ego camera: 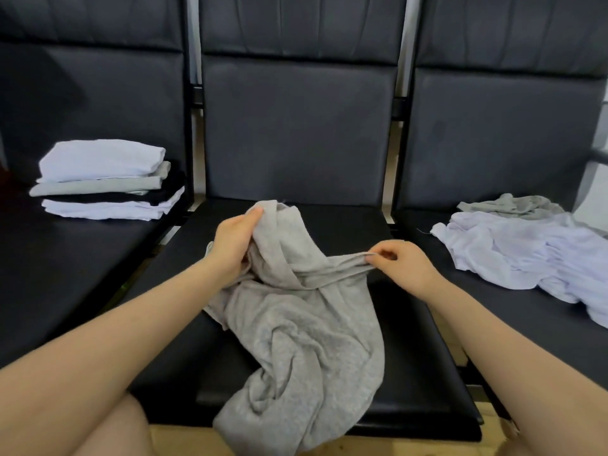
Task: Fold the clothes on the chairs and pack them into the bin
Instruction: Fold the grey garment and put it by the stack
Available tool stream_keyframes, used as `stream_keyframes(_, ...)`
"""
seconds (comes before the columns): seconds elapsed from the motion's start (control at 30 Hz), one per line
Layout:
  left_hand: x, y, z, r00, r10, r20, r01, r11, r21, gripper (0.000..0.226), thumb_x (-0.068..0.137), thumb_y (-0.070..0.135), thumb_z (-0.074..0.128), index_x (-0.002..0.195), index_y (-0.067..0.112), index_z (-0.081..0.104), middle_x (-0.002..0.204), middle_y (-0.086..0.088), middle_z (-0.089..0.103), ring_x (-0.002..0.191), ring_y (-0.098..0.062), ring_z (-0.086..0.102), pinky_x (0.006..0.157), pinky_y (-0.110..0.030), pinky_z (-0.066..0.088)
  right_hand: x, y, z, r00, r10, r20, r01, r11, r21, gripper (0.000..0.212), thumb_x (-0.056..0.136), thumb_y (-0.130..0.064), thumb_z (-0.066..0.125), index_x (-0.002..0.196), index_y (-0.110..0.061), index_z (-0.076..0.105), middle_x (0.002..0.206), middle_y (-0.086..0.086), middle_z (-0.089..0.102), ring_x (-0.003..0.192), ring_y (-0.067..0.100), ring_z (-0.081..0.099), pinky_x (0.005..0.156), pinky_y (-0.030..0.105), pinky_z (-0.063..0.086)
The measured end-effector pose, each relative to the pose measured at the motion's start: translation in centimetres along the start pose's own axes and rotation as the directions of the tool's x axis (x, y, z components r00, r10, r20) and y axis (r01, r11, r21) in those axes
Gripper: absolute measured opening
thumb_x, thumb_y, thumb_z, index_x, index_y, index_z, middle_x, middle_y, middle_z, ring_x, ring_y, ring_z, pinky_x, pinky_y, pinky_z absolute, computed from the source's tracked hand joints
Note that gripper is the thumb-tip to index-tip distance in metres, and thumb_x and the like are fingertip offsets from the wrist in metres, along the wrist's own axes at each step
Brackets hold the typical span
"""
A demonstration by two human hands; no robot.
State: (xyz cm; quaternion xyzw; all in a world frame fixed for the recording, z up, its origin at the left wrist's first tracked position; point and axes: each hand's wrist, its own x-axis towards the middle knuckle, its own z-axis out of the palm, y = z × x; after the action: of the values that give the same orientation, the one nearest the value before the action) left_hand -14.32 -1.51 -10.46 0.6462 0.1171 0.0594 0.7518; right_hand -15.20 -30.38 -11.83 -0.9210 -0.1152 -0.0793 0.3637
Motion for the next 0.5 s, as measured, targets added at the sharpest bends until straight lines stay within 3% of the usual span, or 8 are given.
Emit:
stream_keyframes(0.1, 0.6, 0.9, -2.6, 0.998, 0.047, -0.045, -0.055, 0.979, -0.199, 0.028, 0.093, 0.030, 0.058, 0.106, 0.007, 0.069, 0.107, -0.009, 0.070, 0.100, -0.019, 0.067, 0.084, -0.031, 0.053, 0.6, 0.4, 0.0, 0.989, 0.110, -0.099, -0.110, 0.994, 0.005, 0.023, 0.091, -0.026, 0.063, 0.076, -0.008, 0.068, 0.072, 0.005, 0.064, 0.068, 0.016, 0.055, 0.067, 0.027, 0.043)
stream_keyframes(0.17, 0.9, 1.3, -3.4, 0.995, 0.029, -0.097, -0.055, 0.959, -0.279, 0.018, 0.094, 0.022, 0.057, 0.103, 0.009, 0.066, 0.106, -0.006, 0.067, 0.102, -0.018, 0.063, 0.084, -0.028, 0.050, 0.9, 0.5, 0.4, 0.966, 0.253, -0.048, -0.243, 0.957, 0.156, 0.034, 0.093, -0.028, 0.059, 0.076, 0.001, 0.063, 0.073, 0.010, 0.058, 0.069, 0.016, 0.053, 0.066, 0.028, 0.045)
stream_keyframes(0.27, 0.8, 1.2, -3.2, 0.995, -0.040, -0.094, 0.019, 0.977, -0.211, 0.012, 0.092, 0.019, 0.056, 0.093, 0.014, 0.068, 0.095, -0.004, 0.069, 0.095, -0.019, 0.065, 0.077, -0.029, 0.051, 1.1, -0.2, 0.5, 0.894, 0.444, 0.055, -0.428, 0.813, 0.394, 0.027, 0.095, -0.030, 0.057, 0.095, -0.005, 0.068, 0.086, 0.008, 0.064, 0.076, 0.015, 0.060, 0.066, 0.025, 0.050)
stream_keyframes(0.33, 0.3, 1.2, -2.9, 0.996, -0.085, -0.027, 0.080, 0.987, -0.141, 0.018, 0.088, 0.026, 0.060, 0.079, 0.020, 0.073, 0.082, 0.000, 0.073, 0.078, -0.014, 0.071, 0.066, -0.027, 0.053, 1.3, -0.7, 0.3, 0.845, 0.514, 0.147, -0.498, 0.655, 0.568, 0.030, 0.096, -0.031, 0.057, 0.114, -0.008, 0.063, 0.102, 0.009, 0.067, 0.092, 0.020, 0.065, 0.073, 0.030, 0.053)
stream_keyframes(0.4, -0.1, 1.3, -2.6, 0.998, -0.052, 0.032, 0.055, 0.996, -0.076, 0.021, 0.087, 0.033, 0.062, 0.072, 0.024, 0.074, 0.077, 0.004, 0.071, 0.071, -0.010, 0.068, 0.067, -0.025, 0.052, 1.5, -1.3, 0.2, 0.830, 0.515, 0.215, -0.493, 0.496, 0.715, 0.034, 0.096, -0.032, 0.056, 0.119, -0.007, 0.059, 0.111, 0.012, 0.067, 0.100, 0.024, 0.066, 0.075, 0.034, 0.054)
stream_keyframes(0.5, -0.3, 1.1, -2.0, 0.999, 0.022, 0.031, -0.022, 1.000, 0.001, 0.015, 0.084, 0.033, 0.063, 0.081, 0.021, 0.069, 0.083, 0.002, 0.067, 0.079, -0.011, 0.063, 0.073, -0.026, 0.049, 1.9, -2.1, -0.1, 0.826, 0.525, 0.204, -0.437, 0.369, 0.820, 0.034, 0.096, -0.035, 0.057, 0.113, -0.006, 0.061, 0.110, 0.011, 0.068, 0.100, 0.025, 0.066, 0.080, 0.036, 0.054)
